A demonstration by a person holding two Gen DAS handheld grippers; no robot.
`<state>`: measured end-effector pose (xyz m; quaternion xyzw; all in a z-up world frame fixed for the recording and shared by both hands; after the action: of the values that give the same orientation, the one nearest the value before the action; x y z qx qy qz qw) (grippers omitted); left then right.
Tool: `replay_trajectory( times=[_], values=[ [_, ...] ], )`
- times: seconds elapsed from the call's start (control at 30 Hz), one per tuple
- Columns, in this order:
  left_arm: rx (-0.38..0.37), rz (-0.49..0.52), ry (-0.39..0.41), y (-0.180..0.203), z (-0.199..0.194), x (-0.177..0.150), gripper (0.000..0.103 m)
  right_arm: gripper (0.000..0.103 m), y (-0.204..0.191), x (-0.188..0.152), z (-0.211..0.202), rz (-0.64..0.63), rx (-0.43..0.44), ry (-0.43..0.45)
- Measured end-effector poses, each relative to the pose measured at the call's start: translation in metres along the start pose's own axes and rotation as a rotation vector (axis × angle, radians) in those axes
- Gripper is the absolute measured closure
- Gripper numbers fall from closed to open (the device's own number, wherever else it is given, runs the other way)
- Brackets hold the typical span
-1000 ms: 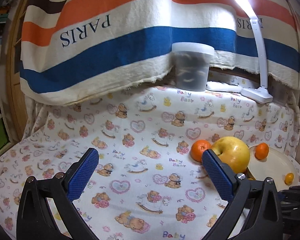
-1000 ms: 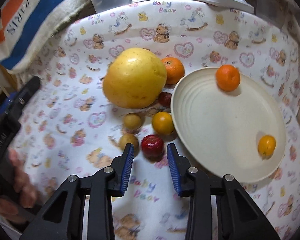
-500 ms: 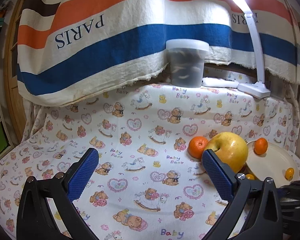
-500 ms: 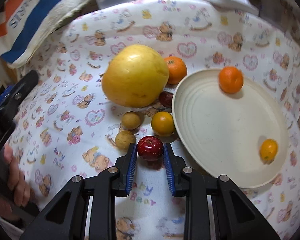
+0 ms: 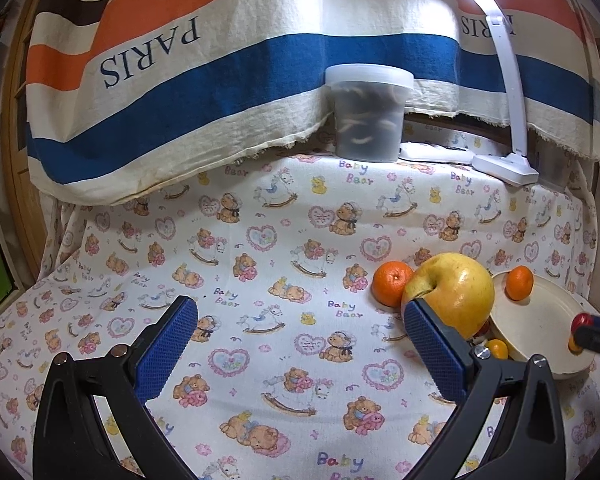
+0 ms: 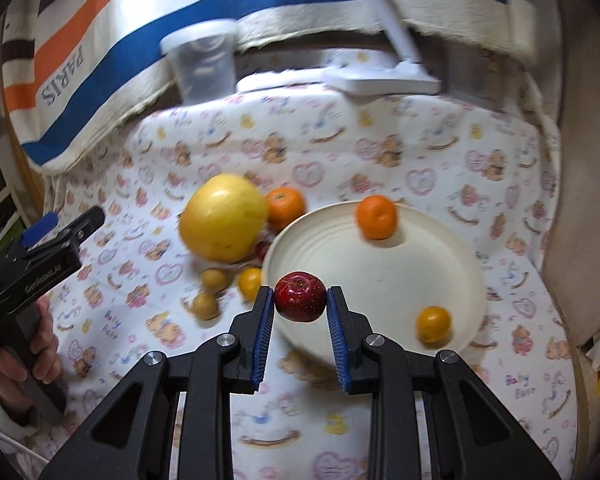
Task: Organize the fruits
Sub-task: 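Carry the red apple toward the plate with the right gripper while the left gripper grasps a small brown fruit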
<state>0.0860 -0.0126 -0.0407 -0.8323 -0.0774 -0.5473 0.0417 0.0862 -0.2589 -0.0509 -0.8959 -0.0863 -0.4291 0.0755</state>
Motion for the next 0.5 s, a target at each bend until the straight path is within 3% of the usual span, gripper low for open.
replay_trajectory(
  times=[0.07, 0.3, 0.5],
  values=[
    [-0.019, 0.004, -0.009, 0.002, 0.001, -0.001, 0.000, 0.075, 0.006, 0.000, 0.001, 0.022, -0.015, 0.020],
    [-0.166, 0.022, -0.091, 0.018, 0.002, -0.005, 0.023, 0.075, 0.015, -0.001, -0.001, 0.046, -0.028, 0.046],
    [-0.257, 0.022, -0.177, 0.032, 0.005, -0.013, 0.027, 0.075, 0.015, -0.004, -0.001, 0.066, 0.009, 0.036]
  ],
)
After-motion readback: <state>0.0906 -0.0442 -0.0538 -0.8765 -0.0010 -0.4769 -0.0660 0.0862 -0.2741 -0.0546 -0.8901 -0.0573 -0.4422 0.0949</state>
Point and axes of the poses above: each gripper's, at about its wrist camera, not at the fingertips, and z roughly the way its jaws point, y to its right, x to its top, the point moved 4 cm from there along z, roughly the way its jaws point
